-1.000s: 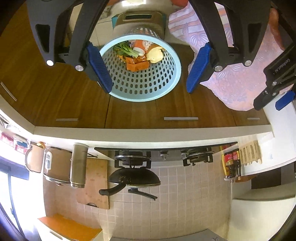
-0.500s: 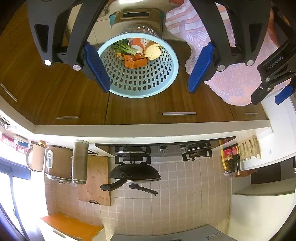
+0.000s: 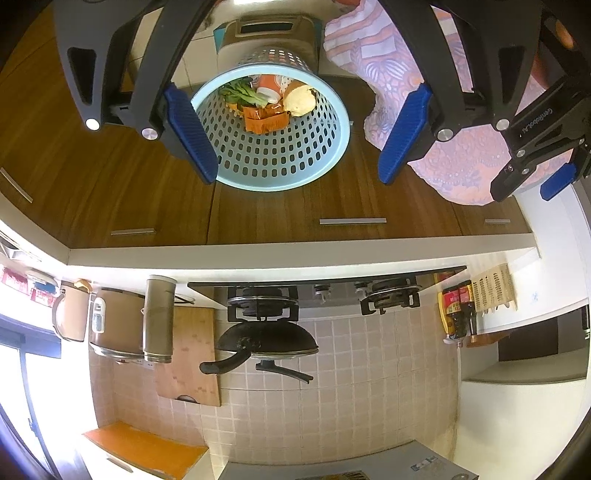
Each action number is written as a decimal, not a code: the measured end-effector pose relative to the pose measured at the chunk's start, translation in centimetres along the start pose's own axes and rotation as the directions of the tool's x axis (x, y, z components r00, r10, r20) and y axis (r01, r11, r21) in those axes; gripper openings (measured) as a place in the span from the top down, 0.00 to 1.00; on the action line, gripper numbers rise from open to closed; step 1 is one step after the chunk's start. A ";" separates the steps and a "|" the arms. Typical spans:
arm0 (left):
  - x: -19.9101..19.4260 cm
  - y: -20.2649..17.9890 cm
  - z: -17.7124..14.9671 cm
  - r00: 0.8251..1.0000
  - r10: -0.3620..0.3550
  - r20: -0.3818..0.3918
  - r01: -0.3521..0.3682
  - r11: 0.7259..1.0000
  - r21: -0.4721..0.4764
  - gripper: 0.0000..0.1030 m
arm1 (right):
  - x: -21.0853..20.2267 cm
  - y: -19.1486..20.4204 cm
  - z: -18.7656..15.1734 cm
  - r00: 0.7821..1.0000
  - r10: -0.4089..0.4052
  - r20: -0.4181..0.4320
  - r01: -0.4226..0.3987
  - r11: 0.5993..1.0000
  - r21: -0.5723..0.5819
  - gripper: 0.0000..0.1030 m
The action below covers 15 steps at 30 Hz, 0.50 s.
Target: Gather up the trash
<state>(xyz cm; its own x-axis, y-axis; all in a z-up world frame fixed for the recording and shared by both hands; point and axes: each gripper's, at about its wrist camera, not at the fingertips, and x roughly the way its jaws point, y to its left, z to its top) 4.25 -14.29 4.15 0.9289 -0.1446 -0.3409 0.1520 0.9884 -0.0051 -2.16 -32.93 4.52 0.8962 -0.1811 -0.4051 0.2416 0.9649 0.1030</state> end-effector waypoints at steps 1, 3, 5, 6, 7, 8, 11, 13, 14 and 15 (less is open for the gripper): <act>0.0 0.0 0.0 1.000 0.000 0.000 0.000 1.000 0.001 0.10 | 0.0 0.0 0.0 1.000 -0.004 0.001 0.004 1.000 0.002 0.18; 0.0 0.0 0.0 1.000 -0.001 -0.001 0.001 1.000 0.003 0.10 | 0.1 -0.1 0.0 1.000 -0.006 -0.002 0.006 1.000 0.007 0.18; 0.0 -0.1 -0.1 1.000 -0.004 -0.002 0.004 1.000 0.008 0.10 | 0.1 -0.1 0.0 1.000 -0.006 -0.003 0.006 1.000 0.012 0.18; 0.0 -0.1 -0.1 1.000 -0.004 -0.001 0.004 1.000 0.010 0.10 | 0.1 -0.1 0.0 1.000 -0.006 -0.003 0.006 1.000 0.013 0.18; 0.0 -0.1 -0.1 1.000 -0.005 0.000 0.005 1.000 0.012 0.10 | 0.1 -0.1 0.0 1.000 -0.005 -0.002 0.005 1.000 0.013 0.18; 0.0 -0.2 -0.1 1.000 -0.005 0.001 0.005 1.000 0.014 0.10 | 0.0 -0.1 0.0 1.000 -0.006 -0.001 0.006 1.000 0.013 0.18; -0.1 -0.2 -0.1 1.000 -0.006 0.000 0.006 1.000 0.013 0.10 | -0.1 -0.1 0.0 1.000 -0.005 0.002 0.005 1.000 0.016 0.18; -0.1 -0.2 -0.1 1.000 -0.005 0.001 0.005 1.000 0.013 0.10 | -0.1 -0.1 0.0 1.000 -0.005 0.002 0.005 1.000 0.017 0.18; -0.1 -0.2 -0.1 1.000 -0.006 0.001 0.006 1.000 0.012 0.10 | -0.1 -0.2 0.0 1.000 -0.004 0.001 0.004 1.000 0.017 0.18; -0.1 -0.2 -0.1 1.000 -0.006 0.000 0.006 1.000 0.011 0.10 | -0.1 -0.2 0.0 1.000 -0.003 0.001 0.003 1.000 0.018 0.18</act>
<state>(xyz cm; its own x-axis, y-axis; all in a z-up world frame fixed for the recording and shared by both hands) 4.11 -14.48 4.09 0.9281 -0.1506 -0.3405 0.1614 0.9869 0.0036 -2.28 -33.11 4.58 0.8957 -0.1842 -0.4047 0.2510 0.9607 0.1183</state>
